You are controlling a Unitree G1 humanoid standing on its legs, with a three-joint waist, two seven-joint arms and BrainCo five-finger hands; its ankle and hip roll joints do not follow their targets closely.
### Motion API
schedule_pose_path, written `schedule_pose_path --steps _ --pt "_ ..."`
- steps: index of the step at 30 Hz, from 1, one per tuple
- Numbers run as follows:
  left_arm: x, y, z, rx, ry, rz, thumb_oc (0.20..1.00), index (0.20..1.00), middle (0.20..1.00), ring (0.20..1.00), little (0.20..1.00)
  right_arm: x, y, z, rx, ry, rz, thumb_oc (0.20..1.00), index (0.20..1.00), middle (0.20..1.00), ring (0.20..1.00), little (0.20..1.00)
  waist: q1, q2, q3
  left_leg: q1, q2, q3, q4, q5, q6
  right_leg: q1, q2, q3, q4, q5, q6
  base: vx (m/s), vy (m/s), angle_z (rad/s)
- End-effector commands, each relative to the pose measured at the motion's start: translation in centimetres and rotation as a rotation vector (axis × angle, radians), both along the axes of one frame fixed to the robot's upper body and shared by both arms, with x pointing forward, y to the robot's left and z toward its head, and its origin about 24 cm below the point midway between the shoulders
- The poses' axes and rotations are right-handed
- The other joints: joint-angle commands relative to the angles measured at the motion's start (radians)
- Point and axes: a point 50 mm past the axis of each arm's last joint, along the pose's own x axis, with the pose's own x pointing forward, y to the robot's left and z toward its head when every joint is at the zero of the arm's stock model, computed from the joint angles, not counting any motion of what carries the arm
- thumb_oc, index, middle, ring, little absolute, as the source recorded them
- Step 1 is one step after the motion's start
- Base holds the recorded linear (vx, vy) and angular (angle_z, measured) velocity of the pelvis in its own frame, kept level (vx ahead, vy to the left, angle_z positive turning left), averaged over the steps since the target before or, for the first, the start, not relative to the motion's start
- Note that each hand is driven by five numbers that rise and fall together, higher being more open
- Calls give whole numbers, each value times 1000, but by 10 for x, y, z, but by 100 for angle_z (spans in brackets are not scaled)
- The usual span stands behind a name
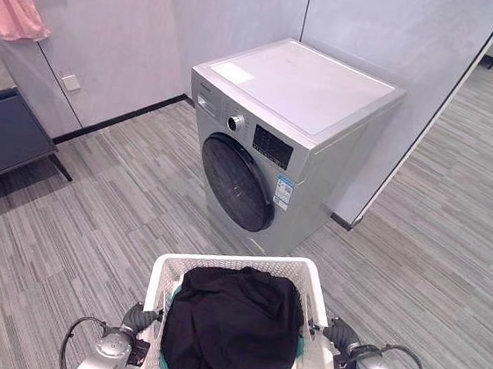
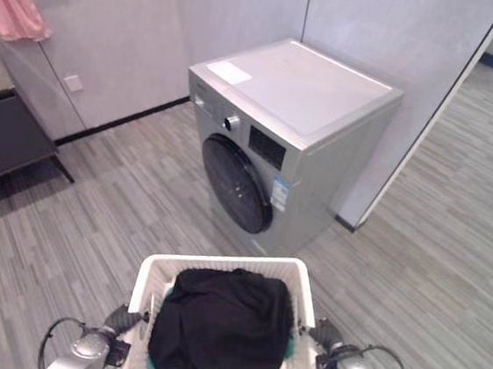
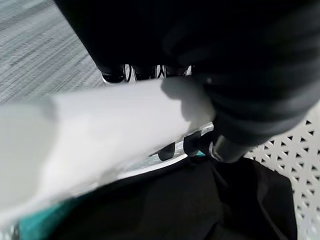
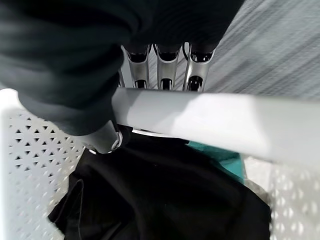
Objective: Grab the laundry basket,head to the washer,open it,put in the laundry and shut it.
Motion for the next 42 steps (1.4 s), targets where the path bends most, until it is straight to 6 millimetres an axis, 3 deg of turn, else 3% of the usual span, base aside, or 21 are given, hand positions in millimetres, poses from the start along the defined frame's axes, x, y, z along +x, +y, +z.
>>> schedule_pose_path --steps 1,4,10,13,14,15,16,23,27,29,31,34,42 --pt "34 31 41 -94 -205 40 200 200 200 200 200 36 0 39 188 -168 19 200 200 200 200 200 0 -58 -26 -62 -43 -40 84 -32 -13 -31 -12 49 92 -110 24 3 -32 4" --pt "38 40 47 -95 -205 33 200 200 200 200 200 50 12 56 261 -206 83 200 200 200 200 200 1 -59 -27 -66 -43 -38 101 -34 -18 -26 -12 42 97 -114 22 6 -13 5" --pt "70 77 90 -4 -216 -56 200 200 200 200 200 110 71 109 367 -252 351 200 200 200 200 200 30 -52 -43 -48 -42 -27 97 -36 -17 0 -17 37 88 -107 27 28 35 8" --pt "83 87 108 45 -239 -75 200 200 200 200 200 125 85 121 376 -265 369 200 200 200 200 200 45 -53 -45 -44 -43 -24 94 -38 -15 2 -20 37 89 -103 31 12 51 1" --pt "96 101 130 88 -268 -65 200 200 200 200 200 138 97 138 355 -293 416 200 200 200 200 200 52 -52 -45 -43 -45 -21 95 -41 -11 -4 -25 39 98 -100 35 -1 46 4" --pt "96 101 130 88 -269 -66 200 200 200 200 200 138 97 138 355 -294 416 200 200 200 200 200 52 -53 -44 -43 -45 -21 95 -41 -11 -3 -25 39 98 -100 35 6 117 2" --pt "107 110 149 136 -296 -61 200 200 200 200 200 148 104 155 332 -326 451 200 200 200 200 200 58 -52 -43 -42 -47 -15 92 -42 -6 -6 -32 40 104 -95 41 5 100 4" --pt "128 113 199 173 -442 -83 200 200 200 200 200 158 113 184 292 -378 539 200 200 200 200 200 86 -46 -28 -36 -58 13 79 -49 20 -41 -64 54 148 -80 65 -8 113 -5" --pt "134 112 211 184 -486 -82 200 200 200 200 200 161 120 194 340 -412 524 200 200 200 200 200 93 -44 -17 -35 -68 23 83 -58 36 -65 -82 60 189 -77 81 -18 118 -15" --pt "134 107 212 161 -535 -79 200 200 200 200 200 158 131 193 407 -421 525 200 200 200 200 200 98 -44 -9 -33 -73 26 84 -63 45 -80 -95 60 215 -76 88 -25 153 -19" --pt "128 108 201 114 -510 -55 200 200 200 200 200 148 144 186 431 -380 593 200 200 200 200 200 99 -43 0 -31 -78 31 90 -71 56 -93 -107 61 241 -77 94 -2 154 -11" --pt "125 107 199 134 -490 -81 200 200 200 200 200 148 146 183 402 -363 616 200 200 200 200 200 107 -43 12 -31 -88 34 107 -85 68 -103 -124 55 276 -76 103 2 114 -14" --pt "127 110 218 196 -514 -115 200 200 200 200 200 151 145 189 405 -383 603 200 200 200 200 200 117 -47 14 -20 -116 11 127 -111 97 -126 -160 51 390 -56 117 37 110 1"
